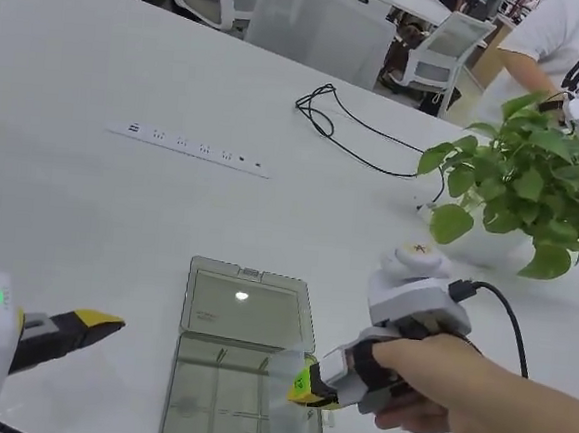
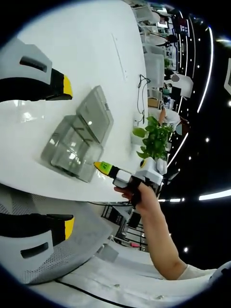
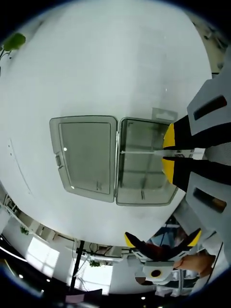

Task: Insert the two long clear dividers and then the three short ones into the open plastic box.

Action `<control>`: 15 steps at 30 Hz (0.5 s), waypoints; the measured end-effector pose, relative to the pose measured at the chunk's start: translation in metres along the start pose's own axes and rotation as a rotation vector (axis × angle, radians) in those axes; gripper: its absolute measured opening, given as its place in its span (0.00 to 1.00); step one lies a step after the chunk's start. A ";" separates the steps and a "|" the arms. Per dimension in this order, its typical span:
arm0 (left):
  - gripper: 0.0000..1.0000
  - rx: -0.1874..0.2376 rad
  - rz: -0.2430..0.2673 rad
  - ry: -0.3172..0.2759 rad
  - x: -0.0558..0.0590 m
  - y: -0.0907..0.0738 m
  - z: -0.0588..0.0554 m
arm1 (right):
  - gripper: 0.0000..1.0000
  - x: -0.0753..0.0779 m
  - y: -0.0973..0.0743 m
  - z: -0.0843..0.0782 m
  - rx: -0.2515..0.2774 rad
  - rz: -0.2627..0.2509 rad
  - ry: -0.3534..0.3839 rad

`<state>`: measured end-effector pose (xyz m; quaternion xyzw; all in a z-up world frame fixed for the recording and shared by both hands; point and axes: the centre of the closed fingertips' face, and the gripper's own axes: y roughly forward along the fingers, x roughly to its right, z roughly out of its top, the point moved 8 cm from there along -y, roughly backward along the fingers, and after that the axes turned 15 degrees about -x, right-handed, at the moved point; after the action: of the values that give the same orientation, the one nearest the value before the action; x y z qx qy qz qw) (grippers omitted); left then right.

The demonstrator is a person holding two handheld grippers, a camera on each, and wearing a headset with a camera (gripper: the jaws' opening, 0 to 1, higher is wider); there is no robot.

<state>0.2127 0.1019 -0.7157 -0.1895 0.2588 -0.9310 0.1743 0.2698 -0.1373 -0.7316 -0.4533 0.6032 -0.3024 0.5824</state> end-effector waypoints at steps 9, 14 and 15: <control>1.00 0.003 -0.004 -0.004 0.000 0.001 0.000 | 0.07 0.001 0.002 0.002 -0.009 0.008 0.011; 1.00 0.002 -0.003 -0.005 -0.001 0.001 0.000 | 0.07 -0.001 0.002 0.002 -0.019 0.007 0.006; 1.00 0.002 -0.003 -0.005 -0.001 0.001 -0.001 | 0.07 -0.001 0.002 0.002 -0.019 0.007 0.005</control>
<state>0.2134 0.1014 -0.7169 -0.1919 0.2572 -0.9310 0.1739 0.2714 -0.1352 -0.7335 -0.4560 0.6092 -0.2955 0.5776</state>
